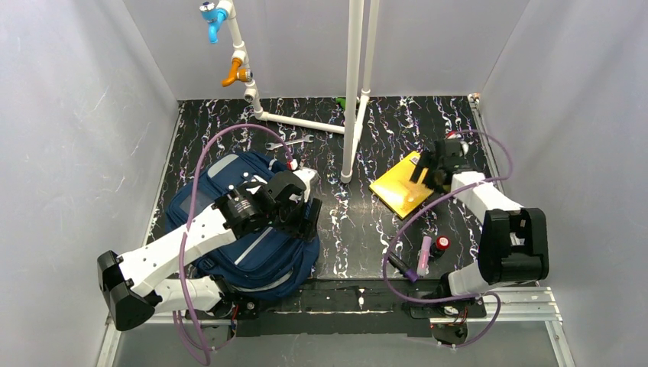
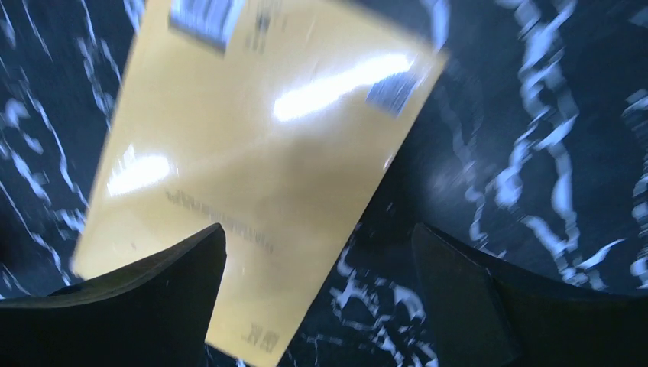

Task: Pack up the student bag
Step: Move the book to the center of the board.

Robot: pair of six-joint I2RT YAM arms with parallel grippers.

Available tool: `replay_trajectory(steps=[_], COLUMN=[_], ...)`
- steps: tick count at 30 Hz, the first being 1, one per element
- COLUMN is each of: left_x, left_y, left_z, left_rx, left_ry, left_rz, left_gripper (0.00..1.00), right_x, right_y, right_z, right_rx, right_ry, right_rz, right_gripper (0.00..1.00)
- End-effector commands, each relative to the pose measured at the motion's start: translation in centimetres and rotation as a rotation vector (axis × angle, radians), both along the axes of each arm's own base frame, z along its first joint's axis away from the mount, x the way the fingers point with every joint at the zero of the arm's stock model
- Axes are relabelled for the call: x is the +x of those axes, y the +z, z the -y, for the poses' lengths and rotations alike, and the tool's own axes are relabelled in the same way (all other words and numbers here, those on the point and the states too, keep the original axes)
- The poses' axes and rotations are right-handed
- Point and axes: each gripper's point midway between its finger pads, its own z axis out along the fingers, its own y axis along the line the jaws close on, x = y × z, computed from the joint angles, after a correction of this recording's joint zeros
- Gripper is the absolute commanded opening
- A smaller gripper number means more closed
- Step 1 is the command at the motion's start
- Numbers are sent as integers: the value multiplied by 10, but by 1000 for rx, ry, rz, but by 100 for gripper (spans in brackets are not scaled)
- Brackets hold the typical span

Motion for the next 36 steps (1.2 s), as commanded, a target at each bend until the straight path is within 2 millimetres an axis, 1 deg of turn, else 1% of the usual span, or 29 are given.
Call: replay_trajectory(steps=[1,2,3,4,6,7,9,10,11,13,15,17,20,22,25,28,30,32,35,36], left_x=[-4,-5,-6,-6,-14,-15,-18,-19,-19,-16,-10,-2,11,20,30,42,52,55,65,70], left_y=[20,22,24,25,30,34,36,37,37,37,35,32,27,21,7,-17,-34,-45,-69,-74], left_z=[6,7,9,11,19,22,26,27,27,28,32,42,66,85,116,134,137,148,150,150], left_rx=[-80,-97,-118,-136,-203,-235,-268,-279,-284,-287,-286,-286,-302,-309,-325,-320,-297,-330,-347,-361], left_ry=[-24,-27,-30,-28,-57,-65,-74,-76,-76,-71,-63,-49,-14,10,50,98,159,171,255,278], left_rz=[16,21,24,29,10,10,8,11,16,30,47,51,45,26,-29,-70,-89,-177,-294,-313], left_gripper=[66,67,67,67,68,69,73,73,73,73,73,72,70,70,70,70,73,75,75,75], right_x=[64,79,93,108,130,143,151,152,149,139,124,103,66,41,17,8,4,-1,-8,-10], right_y=[55,59,53,51,38,37,17,8,-3,-15,-18,-18,-18,-20,-13,-3,1,3,1,0], right_z=[49,53,58,57,53,51,48,39,33,16,0,-13,-30,-38,-59,-62,-57,-53,-56,-56], right_rx=[-36,-25,-5,22,60,65,86,135,171,256,315,347,431,450,515,522,492,465,482,484], right_ry=[-83,-77,-72,-52,-13,14,39,73,87,113,135,157,168,174,214,238,235,232,232,233], right_rz=[181,210,215,231,207,200,139,113,80,39,30,23,-6,-32,-37,-26,-31,-30,-13,-10], right_gripper=[98,99,98,98,98,98,98,98,98,96,94,93,84,82,82,82,82,82,81,79])
